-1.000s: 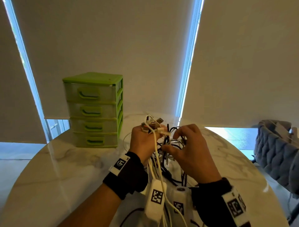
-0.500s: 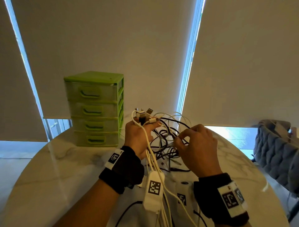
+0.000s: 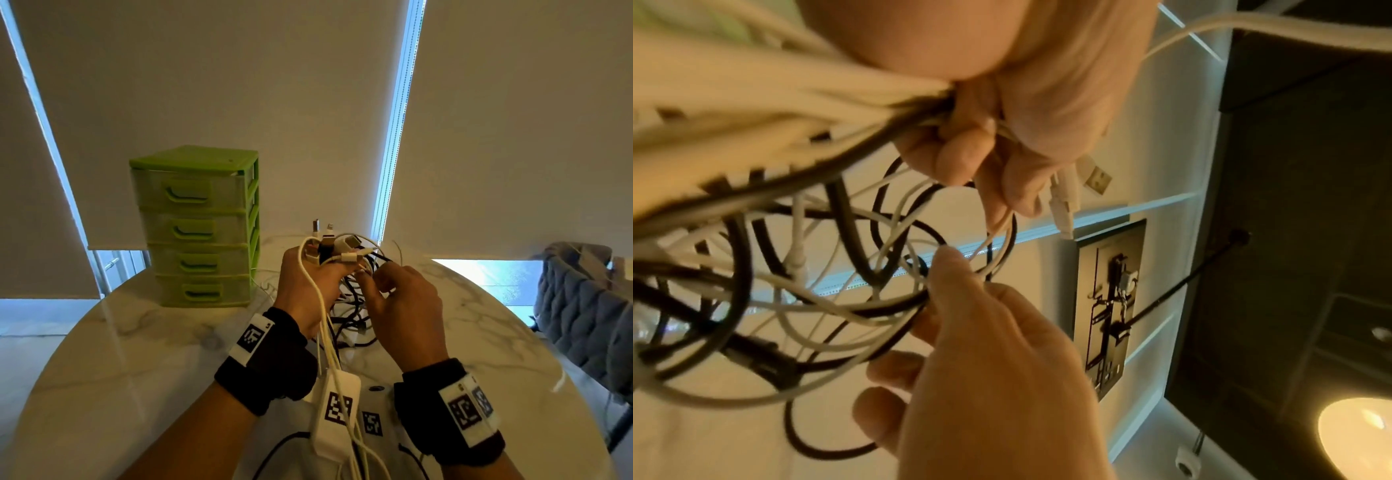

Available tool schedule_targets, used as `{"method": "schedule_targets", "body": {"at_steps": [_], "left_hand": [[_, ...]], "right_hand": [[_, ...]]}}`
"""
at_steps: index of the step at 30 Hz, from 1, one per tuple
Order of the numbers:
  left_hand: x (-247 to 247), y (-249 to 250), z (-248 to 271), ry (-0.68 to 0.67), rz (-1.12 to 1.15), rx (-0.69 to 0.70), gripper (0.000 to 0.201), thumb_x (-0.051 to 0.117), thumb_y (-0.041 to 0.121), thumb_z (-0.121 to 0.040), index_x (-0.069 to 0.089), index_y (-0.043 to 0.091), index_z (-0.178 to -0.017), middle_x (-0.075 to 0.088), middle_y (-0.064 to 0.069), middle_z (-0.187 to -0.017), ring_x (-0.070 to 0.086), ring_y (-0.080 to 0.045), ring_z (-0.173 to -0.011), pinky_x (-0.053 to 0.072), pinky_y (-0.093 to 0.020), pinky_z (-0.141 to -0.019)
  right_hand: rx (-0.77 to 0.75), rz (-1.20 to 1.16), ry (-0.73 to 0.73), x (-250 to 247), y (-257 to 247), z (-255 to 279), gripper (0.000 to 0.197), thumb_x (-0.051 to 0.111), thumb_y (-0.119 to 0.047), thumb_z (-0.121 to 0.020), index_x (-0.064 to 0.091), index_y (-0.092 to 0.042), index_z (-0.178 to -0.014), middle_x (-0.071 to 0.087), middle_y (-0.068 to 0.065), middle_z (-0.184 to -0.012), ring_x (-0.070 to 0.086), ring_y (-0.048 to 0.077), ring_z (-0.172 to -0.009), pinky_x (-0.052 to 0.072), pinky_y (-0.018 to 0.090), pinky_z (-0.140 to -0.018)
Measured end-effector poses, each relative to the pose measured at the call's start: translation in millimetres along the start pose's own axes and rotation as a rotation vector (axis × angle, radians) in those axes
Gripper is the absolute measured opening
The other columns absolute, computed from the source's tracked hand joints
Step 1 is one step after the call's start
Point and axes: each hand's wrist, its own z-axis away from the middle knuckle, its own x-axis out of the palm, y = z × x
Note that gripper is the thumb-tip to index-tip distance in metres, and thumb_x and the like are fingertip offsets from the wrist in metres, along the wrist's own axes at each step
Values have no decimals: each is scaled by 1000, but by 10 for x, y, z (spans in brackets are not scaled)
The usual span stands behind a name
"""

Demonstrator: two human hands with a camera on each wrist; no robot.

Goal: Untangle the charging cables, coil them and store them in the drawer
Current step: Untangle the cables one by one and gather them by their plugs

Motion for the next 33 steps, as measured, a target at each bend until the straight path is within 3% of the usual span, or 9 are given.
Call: {"method": "schedule_targets", "body": {"at_steps": [5, 10, 12, 15, 19, 22, 25, 28, 33], "left_hand": [[-111, 54, -91, 143, 101, -35, 17, 73, 1, -79, 73, 18, -78, 69, 0, -69, 37, -6, -45, 27, -20, -42], [-264, 148, -181, 201, 165, -1, 25, 70, 5, -83, 66, 20, -64, 70, -22, -96, 51, -1, -49, 33, -14, -38], [-262, 152, -182, 202, 169, 4, 36, 70, 6, -84, 70, 27, -54, 68, -23, -97, 44, -8, -55, 33, -14, -38], [-236, 148, -168, 145, 179, -17, 39, 68, 10, -87, 71, 29, -52, 67, -18, -90, 33, -9, -52, 31, -17, -41], [-87, 131, -47, -44, 52, 19, 25, 71, 6, -82, 72, 23, -63, 73, -2, -83, 57, -1, -52, 39, -21, -49], [-69, 151, -5, -125, 31, 75, 31, 70, 4, -82, 71, 26, -61, 74, -7, -87, 62, -7, -67, 38, -15, -46], [-111, 171, -7, -129, 99, 54, 25, 67, 4, -86, 72, 21, -68, 73, -9, -85, 54, -4, -55, 31, -15, -41], [-100, 118, 3, -134, 51, 40, 10, 70, 6, -84, 74, 15, -83, 72, -7, -87, 57, 1, -57, 34, -13, -42], [-136, -76, -32, -215, -163, -25, 20, 74, 1, -78, 74, 10, -96, 69, 8, -75, 59, 5, -61, 38, -7, -46]], "right_hand": [[83, 32, -139, -82, 150, -62, 26, 61, -39, -91, 60, -21, -73, 65, -3, -77, 59, 16, -69, 44, 28, -59], [196, 10, -164, -178, 343, -126, 29, 66, -35, -88, 57, -20, -66, 65, -2, -75, 59, 17, -69, 37, 25, -55], [229, 0, -174, -226, 362, -142, 29, 68, -35, -87, 58, -17, -67, 63, -3, -73, 56, 12, -67, 36, 21, -54], [185, -3, -91, -265, 212, -108, 27, 71, -42, -83, 59, -21, -71, 65, -2, -83, 55, 11, -70, 35, 25, -59], [-36, -142, -65, -227, -195, -19, 21, 75, -45, -75, 60, -31, -77, 57, -14, -72, 52, 1, -64, 38, 16, -59], [6, -156, -104, -171, -130, -25, 17, 73, -39, -80, 59, -33, -73, 59, -13, -64, 56, 1, -60, 41, 15, -59], [89, -190, -102, -148, 15, -39, 16, 72, -39, -82, 61, -28, -76, 61, -9, -60, 58, 3, -56, 40, 12, -55], [62, -223, -139, -112, 27, -35, 7, 67, -31, -88, 67, -29, -82, 63, -16, -64, 61, -5, -67, 40, 6, -57], [122, -490, -106, -151, 19, -70, 13, 67, -24, -87, 72, -29, -76, 68, -11, -69, 60, 5, -67, 53, 33, -69]]}}
